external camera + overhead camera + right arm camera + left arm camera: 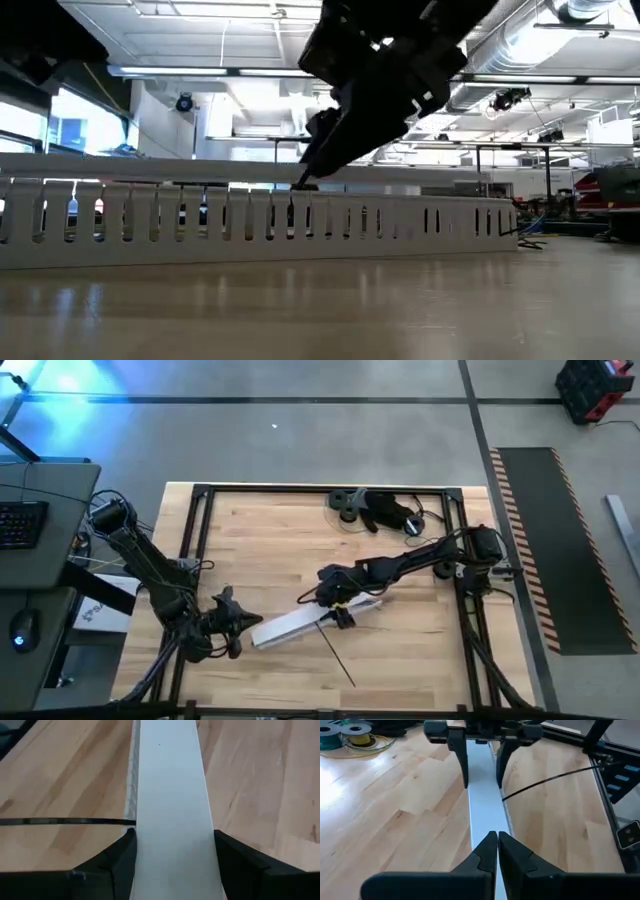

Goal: Ziptie cables
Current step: Close the white cable duct

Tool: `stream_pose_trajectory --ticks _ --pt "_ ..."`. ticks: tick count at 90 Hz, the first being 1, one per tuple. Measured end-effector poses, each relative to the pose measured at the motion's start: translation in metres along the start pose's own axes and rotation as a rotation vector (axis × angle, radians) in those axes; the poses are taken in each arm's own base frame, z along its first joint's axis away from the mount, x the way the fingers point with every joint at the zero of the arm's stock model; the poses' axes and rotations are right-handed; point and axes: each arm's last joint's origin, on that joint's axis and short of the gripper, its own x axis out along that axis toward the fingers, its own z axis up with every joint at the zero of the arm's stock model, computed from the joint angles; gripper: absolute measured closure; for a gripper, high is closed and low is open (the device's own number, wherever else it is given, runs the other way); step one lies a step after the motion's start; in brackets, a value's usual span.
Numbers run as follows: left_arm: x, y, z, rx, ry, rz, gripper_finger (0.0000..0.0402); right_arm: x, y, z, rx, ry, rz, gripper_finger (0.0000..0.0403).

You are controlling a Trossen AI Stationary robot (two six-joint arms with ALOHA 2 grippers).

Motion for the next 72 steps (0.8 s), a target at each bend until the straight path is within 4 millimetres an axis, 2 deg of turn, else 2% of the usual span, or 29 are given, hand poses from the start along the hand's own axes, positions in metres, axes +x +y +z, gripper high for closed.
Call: stream_pose_trajectory --ticks 50,72 --pt "0.013 -0.008 -0.017 0.035 0.034 0.020 0.0401 -0.002 0.003 0.003 -0.002 0.045 -0.021 0.0197" --pt "0.029 -0.012 -0.031 0.061 0.080 0.040 0.0401 -0.002 0.005 0.002 0.000 0.063 -0.028 0.0198"
